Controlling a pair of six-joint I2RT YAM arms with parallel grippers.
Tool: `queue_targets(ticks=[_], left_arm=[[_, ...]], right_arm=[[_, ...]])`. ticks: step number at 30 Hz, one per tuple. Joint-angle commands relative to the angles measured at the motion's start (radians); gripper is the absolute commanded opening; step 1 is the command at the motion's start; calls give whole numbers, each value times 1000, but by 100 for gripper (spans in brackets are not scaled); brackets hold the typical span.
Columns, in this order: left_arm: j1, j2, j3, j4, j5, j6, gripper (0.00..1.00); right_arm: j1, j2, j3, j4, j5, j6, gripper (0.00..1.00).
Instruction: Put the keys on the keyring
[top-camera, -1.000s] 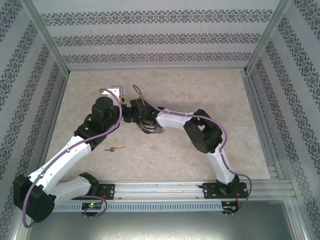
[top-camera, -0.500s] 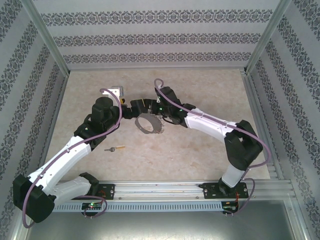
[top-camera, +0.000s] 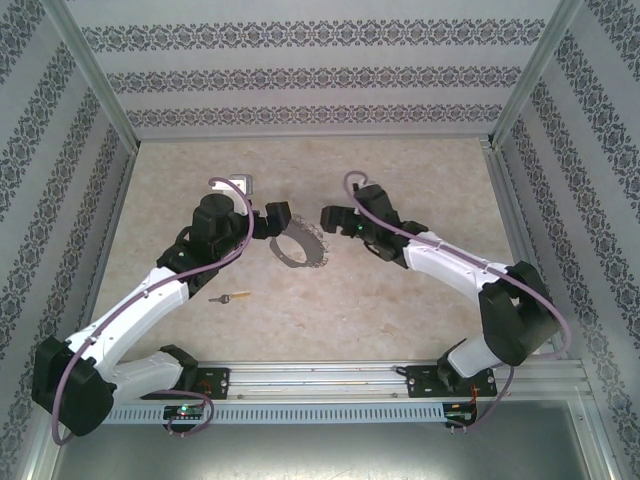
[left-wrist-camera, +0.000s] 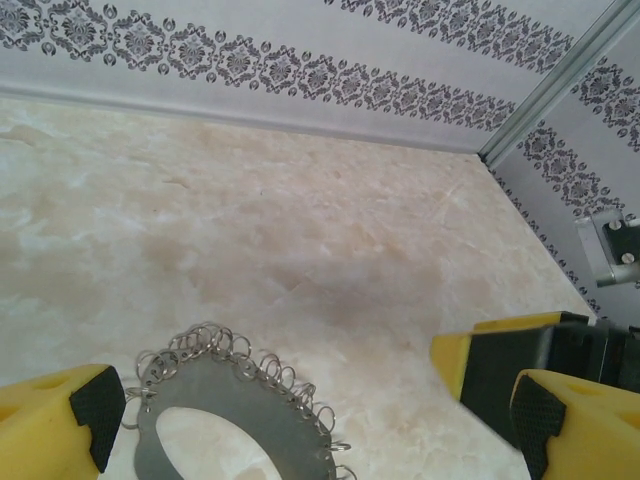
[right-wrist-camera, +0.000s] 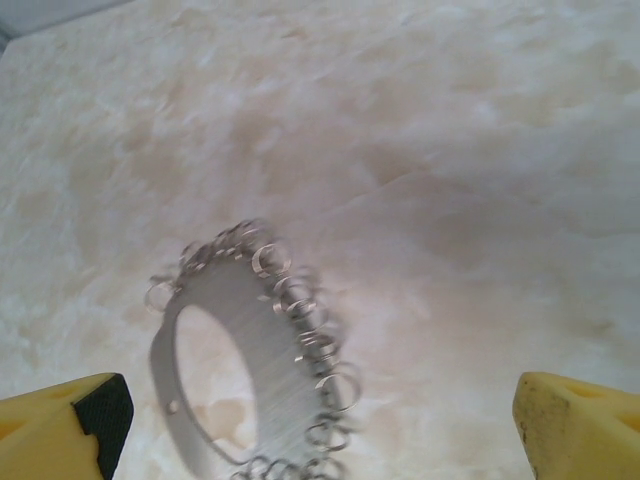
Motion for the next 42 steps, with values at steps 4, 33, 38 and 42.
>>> queue_targets(ticks=[4,33,38,42], left_arm=[[-7,47,-18,68,-14,28,100],[147,111,-62,111,73,-99,100],[147,118,-59,117,82,-102,100],[146,118,-60,118,86,-103,100]], right_arm=[[39,31,-52,69,-234,-46,83],[239,258,-11,63,-168,-50,38],[228,273,-4,61,-150,-48,38],[218,283,-2,63,-144,-47,38]])
